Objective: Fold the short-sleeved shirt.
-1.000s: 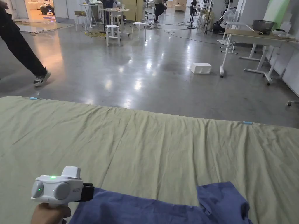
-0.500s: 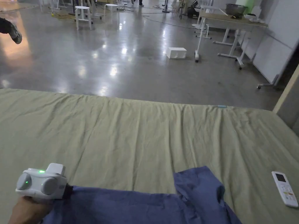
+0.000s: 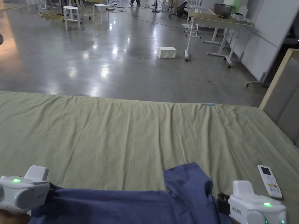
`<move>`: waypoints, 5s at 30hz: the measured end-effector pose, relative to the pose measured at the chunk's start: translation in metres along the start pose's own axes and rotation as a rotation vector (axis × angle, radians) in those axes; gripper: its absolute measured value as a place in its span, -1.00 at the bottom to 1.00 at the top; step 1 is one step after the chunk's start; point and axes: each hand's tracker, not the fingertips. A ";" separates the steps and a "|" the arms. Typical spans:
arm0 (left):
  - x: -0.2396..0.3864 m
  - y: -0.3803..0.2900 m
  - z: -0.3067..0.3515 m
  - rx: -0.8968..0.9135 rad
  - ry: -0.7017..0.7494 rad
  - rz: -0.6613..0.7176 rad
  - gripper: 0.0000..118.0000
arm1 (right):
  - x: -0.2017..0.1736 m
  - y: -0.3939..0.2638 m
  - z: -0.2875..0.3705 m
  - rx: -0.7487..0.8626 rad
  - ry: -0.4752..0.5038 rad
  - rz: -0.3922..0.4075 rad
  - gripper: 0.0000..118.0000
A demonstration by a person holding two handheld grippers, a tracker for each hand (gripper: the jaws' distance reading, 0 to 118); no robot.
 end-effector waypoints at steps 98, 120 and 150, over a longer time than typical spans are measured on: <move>-0.081 0.263 0.353 0.682 0.169 0.136 -0.91 | 0.015 0.336 0.314 0.800 -0.215 0.030 -0.98; -0.066 0.059 0.360 0.620 0.096 0.132 -0.91 | 0.003 0.128 0.348 0.700 -0.171 0.069 -0.98; -0.015 -0.324 0.292 0.028 -0.023 0.154 -0.91 | -0.013 -0.266 0.323 -0.003 0.004 0.122 -0.98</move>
